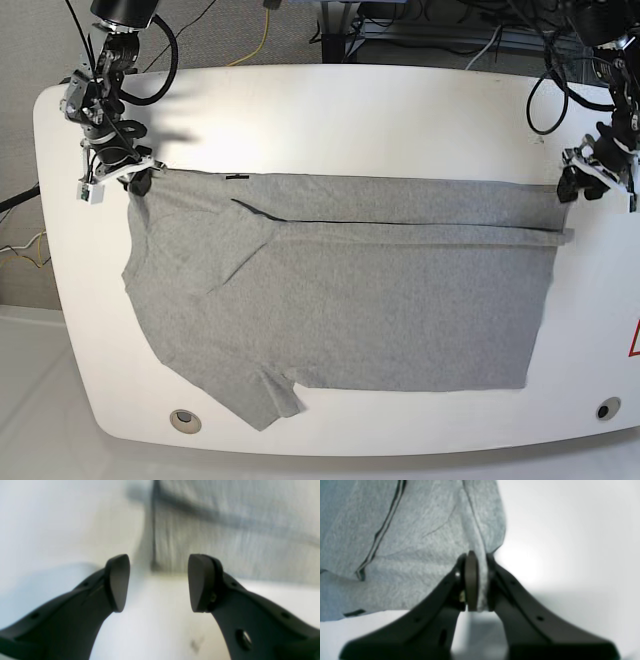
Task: Fold the T-shirt properly
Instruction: 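Close both grippers on the corners of the folded shoulder edge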
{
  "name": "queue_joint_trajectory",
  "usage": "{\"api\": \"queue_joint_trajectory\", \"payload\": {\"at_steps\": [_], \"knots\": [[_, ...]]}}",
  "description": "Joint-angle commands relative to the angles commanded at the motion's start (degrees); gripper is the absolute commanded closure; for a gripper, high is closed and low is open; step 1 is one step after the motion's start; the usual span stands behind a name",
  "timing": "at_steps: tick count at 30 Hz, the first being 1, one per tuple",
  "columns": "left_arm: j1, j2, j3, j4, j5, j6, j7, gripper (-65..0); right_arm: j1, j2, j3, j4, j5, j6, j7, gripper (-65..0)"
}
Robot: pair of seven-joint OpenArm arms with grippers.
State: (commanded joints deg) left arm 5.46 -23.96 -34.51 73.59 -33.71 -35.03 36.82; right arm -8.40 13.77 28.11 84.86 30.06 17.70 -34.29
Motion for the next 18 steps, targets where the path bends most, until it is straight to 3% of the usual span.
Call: {"api": "queue_joint_trajectory", "payload": {"at_steps": [9, 18], "knots": [[-1.7, -0.2, -0.6, -0.8, 0.1, 1.3, 0.5, -32.1, -0.6, 0.0, -0.4, 0.3, 0.2, -0.29, -0.2, -1.8], [-0.8, -0.3, -2.1, -2.1, -0.2, 0.3, 0.4, -32.7, -0.3, -0.1, -0.1, 0.2, 0.1, -0.12, -0.1, 0.0]]}}
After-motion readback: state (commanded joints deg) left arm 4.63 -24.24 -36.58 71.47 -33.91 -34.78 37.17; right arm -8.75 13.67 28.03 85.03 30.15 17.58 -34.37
